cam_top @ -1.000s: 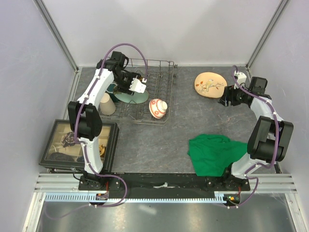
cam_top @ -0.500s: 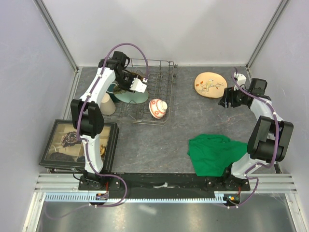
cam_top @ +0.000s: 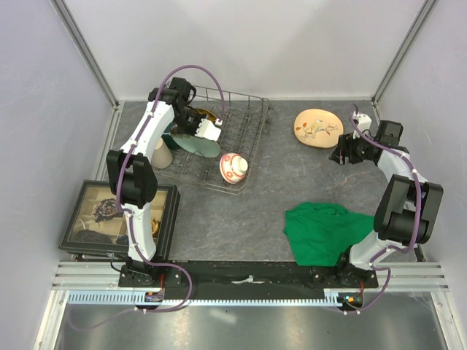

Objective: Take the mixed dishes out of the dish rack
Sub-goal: Pick up the plate from the dish rack.

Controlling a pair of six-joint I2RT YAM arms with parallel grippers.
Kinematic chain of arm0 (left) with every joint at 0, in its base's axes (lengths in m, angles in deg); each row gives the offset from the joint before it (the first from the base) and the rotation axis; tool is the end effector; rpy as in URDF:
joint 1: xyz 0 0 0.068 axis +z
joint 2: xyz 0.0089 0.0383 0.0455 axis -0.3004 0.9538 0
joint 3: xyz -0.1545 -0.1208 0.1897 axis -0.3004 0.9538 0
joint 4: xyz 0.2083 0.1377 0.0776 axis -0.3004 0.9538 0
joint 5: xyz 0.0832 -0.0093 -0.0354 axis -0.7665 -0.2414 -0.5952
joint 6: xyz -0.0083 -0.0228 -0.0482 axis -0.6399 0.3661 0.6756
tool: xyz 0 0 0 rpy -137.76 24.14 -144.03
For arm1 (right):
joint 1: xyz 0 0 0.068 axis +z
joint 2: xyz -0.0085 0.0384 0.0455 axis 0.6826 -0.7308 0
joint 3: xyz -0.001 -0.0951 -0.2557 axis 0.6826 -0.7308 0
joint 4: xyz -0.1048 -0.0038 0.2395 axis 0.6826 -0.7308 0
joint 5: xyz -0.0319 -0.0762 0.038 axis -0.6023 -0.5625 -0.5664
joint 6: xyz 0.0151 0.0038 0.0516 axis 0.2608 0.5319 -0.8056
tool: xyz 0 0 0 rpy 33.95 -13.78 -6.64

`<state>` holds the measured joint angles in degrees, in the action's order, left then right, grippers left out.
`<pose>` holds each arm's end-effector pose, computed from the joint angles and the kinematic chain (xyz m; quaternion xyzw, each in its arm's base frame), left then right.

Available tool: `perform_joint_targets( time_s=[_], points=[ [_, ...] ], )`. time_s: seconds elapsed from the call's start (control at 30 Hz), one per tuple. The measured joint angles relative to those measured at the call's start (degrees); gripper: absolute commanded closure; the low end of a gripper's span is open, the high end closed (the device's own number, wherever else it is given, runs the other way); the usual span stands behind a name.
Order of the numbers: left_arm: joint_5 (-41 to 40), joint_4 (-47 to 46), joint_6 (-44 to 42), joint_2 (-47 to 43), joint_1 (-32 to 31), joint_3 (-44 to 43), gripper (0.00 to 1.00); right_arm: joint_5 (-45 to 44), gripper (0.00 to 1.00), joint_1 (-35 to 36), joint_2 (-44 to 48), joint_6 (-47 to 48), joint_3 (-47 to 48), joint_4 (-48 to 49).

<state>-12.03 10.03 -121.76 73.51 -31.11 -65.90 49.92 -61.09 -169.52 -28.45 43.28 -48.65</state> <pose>0.4175 -0.1142 0.2870 0.8353 0.4946 -0.0157 0.2394 0.3331 -0.0857 0.2205 -0.1310 0.8873 0.1805 0.4036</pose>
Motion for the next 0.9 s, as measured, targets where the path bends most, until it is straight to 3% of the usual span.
perform_joint_targets(
  time_s=[0.57, 0.9],
  points=[
    [-4.4, 0.9, 4.7, 0.0, -2.9, -1.6, 0.98, 0.8, 0.27, -0.5, 0.0, 0.0, -1.6, 1.0],
    [-4.8, 0.7, 8.1, 0.0, -4.0, -1.9, 0.98, 1.5, 0.27, -0.6, 0.0, 0.0, -1.8, 1.0]
  ],
)
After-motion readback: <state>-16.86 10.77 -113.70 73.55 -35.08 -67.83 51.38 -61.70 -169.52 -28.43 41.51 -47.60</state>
